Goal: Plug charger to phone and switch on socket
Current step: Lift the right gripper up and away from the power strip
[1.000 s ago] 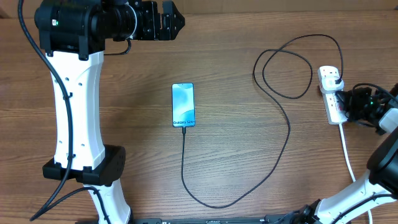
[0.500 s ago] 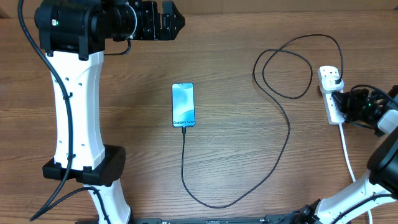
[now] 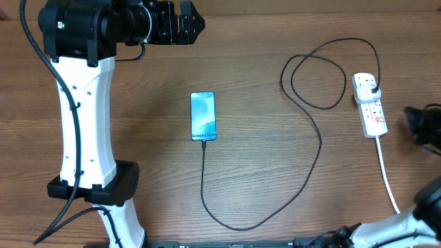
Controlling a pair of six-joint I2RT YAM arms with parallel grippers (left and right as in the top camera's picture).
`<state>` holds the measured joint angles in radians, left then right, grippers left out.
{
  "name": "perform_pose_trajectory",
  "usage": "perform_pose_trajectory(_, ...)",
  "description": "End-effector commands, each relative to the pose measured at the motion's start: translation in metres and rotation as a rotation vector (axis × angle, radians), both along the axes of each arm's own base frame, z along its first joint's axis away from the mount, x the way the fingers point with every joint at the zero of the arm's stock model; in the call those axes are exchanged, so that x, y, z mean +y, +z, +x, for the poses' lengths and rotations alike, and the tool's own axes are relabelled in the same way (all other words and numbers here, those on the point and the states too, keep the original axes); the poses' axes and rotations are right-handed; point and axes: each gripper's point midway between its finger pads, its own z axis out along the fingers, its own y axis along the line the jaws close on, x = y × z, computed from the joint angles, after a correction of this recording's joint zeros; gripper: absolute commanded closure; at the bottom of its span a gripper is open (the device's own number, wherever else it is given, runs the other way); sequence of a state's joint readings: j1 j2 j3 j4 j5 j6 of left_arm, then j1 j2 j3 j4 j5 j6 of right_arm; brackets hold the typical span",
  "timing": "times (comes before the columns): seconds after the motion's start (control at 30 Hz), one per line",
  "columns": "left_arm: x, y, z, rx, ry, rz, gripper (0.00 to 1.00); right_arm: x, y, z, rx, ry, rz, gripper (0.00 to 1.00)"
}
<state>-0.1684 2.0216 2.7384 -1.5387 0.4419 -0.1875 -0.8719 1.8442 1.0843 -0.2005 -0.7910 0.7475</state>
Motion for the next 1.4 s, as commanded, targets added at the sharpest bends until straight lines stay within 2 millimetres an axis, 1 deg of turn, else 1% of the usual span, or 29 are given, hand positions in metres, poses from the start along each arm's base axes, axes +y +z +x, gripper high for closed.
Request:
perform_pose_trajectory(0.0, -0.001, 0.002, 0.001, -0.010, -0.013, -0.008, 0.00, 0.015, 0.063, 0.004, -0.140, 0.072, -0.080, 0.96)
perform_pose_trajectory(0.1, -0.001, 0.002, 0.001, -0.010, -0.013, -0.008, 0.00, 0.030, 0.099, 0.005, -0.212, 0.115, -0.125, 0.96)
perform_pose_trajectory(0.2, -0.001, 0.002, 0.001, -0.010, -0.013, -0.008, 0.00, 0.051, 0.134, 0.005, -0.279, 0.163, -0.182, 0.96)
perform_pose_trajectory(0.33, -0.001, 0.002, 0.001, -0.010, -0.013, -0.008, 0.01, 0.091, 0.181, 0.007, -0.364, 0.237, -0.271, 0.96)
perform_pose_trajectory(0.43, -0.001, 0.002, 0.001, -0.010, -0.013, -0.008, 0.00, 0.119, 0.203, 0.007, -0.387, 0.266, -0.356, 0.96)
perform_pose_trajectory(0.57, -0.001, 0.002, 0.001, -0.010, -0.013, -0.008, 0.00, 0.149, 0.216, 0.003, -0.345, 0.255, -0.497, 0.96)
perform_pose_trajectory(0.7, -0.001, 0.002, 0.001, -0.010, -0.013, -0.008, 0.00, 0.181, 0.225, -0.001, -0.332, 0.291, -0.616, 0.96)
perform_pose_trajectory(0.87, -0.001, 0.002, 0.001, -0.010, -0.013, -0.008, 0.01, 0.217, 0.220, -0.001, -0.313, 0.381, -0.718, 0.96)
perform_pose_trajectory(1.0, -0.001, 0.002, 0.001, -0.010, -0.013, -0.008, 0.01, 0.247, 0.224, -0.004, -0.328, 0.449, -0.841, 0.96)
perform_pose_trajectory(1.13, -0.001, 0.002, 0.001, -0.010, -0.013, -0.008, 0.01, 0.270, 0.238, -0.012, -0.345, 0.462, -1.009, 0.96)
perform_pose_trajectory(1.17, -0.001, 0.002, 0.001, -0.010, -0.013, -0.008, 0.01, 0.273, 0.240, -0.014, -0.350, 0.464, -1.038, 0.96)
perform_pose_trajectory(1.37, -0.001, 0.002, 0.001, -0.010, -0.013, -0.008, 0.01, 0.300, 0.264, -0.035, -0.406, 0.506, -1.283, 0.96)
